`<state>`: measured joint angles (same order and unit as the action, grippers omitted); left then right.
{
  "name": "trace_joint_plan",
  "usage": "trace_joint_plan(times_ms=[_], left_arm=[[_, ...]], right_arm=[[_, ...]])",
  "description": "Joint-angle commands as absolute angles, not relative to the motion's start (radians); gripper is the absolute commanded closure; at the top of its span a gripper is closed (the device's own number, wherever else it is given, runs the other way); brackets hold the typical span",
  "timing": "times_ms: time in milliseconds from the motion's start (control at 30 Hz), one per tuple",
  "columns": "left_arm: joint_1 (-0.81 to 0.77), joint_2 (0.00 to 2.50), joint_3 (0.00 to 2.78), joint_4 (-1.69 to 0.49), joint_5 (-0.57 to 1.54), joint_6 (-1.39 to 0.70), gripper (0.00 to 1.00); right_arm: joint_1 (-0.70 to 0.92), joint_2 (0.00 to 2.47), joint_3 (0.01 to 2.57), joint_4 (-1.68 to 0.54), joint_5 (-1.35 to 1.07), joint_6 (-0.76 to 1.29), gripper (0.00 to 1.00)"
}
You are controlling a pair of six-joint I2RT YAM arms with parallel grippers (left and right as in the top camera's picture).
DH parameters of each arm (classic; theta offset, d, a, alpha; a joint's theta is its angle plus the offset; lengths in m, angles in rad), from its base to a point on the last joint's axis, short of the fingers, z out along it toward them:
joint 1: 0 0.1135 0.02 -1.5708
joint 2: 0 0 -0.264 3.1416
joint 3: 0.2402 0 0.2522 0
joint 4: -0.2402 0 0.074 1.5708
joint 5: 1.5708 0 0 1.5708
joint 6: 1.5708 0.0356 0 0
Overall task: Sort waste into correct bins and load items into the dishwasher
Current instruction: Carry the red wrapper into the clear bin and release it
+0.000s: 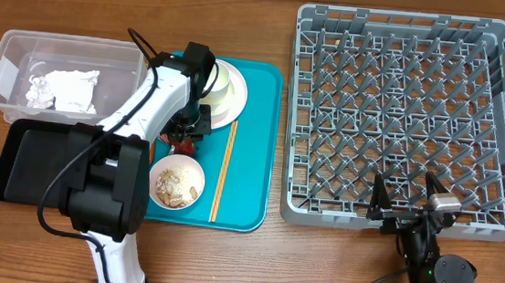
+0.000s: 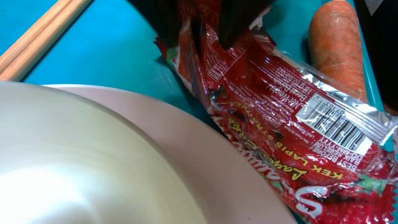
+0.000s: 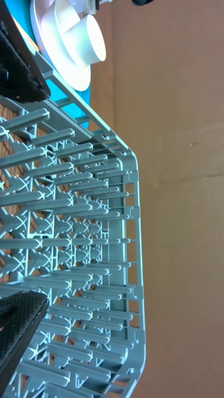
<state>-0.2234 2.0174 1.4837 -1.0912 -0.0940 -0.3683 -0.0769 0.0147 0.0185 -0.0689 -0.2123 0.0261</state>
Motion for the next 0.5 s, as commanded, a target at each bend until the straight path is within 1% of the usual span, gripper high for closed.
trace_joint_plan(times_ms=[0, 67, 100, 300, 467], left_arm=[[-0.229, 2.034, 1.504, -1.086, -0.107, -0.382, 0.84], [-0.229, 2.033, 1.504, -1.085, -0.107, -0.382, 0.94], [-0.229, 2.033, 1.504, -1.087, -0.107, -0.382, 0.96], [-0.222, 2.027, 1.509, -1.108, -0.143, -0.382, 0.96], [-0.213, 1.971, 1.581, -1.155, -0.146, -0.382, 0.96]], right_arm=[[-0.079, 0.003, 0.008, -0.062, -0.210, 0.030, 0.00], [-0.079, 0.003, 0.008, -0.062, -0.210, 0.030, 0.00], [-0.079, 0.003, 0.008, -0.062, -0.210, 0.030, 0.00], [-0.079, 0.003, 0.008, -0.062, -0.210, 0.030, 0.00], [-0.079, 0.003, 0.008, -0.062, -0.210, 0.030, 0.00]])
